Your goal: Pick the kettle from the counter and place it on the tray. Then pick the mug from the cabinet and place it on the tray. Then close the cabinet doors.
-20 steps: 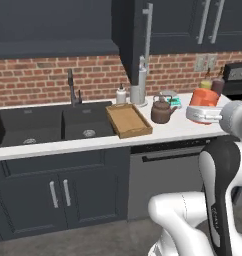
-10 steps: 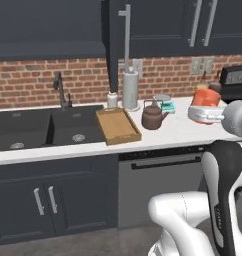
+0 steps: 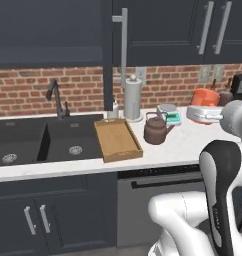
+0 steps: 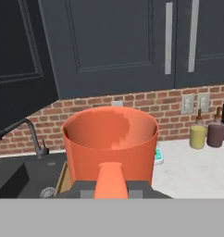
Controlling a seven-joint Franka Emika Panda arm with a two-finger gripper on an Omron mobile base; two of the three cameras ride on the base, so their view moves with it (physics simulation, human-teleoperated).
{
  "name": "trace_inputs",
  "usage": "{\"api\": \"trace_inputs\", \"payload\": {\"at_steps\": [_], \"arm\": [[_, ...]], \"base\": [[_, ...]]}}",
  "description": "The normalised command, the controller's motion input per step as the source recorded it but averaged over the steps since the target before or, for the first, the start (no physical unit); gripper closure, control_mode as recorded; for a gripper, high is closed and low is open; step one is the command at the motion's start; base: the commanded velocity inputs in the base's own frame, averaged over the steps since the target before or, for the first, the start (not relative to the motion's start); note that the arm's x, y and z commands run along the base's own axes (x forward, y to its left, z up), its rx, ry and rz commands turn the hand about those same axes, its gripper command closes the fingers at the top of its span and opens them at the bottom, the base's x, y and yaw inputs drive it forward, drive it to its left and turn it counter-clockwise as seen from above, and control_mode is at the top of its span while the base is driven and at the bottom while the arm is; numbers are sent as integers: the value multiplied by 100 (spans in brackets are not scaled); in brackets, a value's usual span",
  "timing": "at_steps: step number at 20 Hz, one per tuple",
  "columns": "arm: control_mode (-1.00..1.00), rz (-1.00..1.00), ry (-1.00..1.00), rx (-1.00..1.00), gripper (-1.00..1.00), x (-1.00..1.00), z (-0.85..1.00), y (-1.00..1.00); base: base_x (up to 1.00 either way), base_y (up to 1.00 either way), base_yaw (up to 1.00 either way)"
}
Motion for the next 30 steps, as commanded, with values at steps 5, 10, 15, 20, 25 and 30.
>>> {"api": "trace_inputs", "payload": {"at_steps": [5, 10, 15, 20, 25, 30], "arm": [[100, 0, 0, 0, 100, 0, 0, 0], [100, 0, 0, 0, 100, 0, 0, 0], [100, 0, 0, 0, 100, 0, 0, 0], [100, 0, 0, 0, 100, 0, 0, 0], [100, 0, 0, 0, 100, 0, 0, 0], [-100, 2, 0, 1, 100, 10, -19, -6]], "base": [[50, -38, 6], [49, -26, 7], [46, -28, 2], [46, -29, 2], [42, -27, 1], [0, 0, 0]]}}
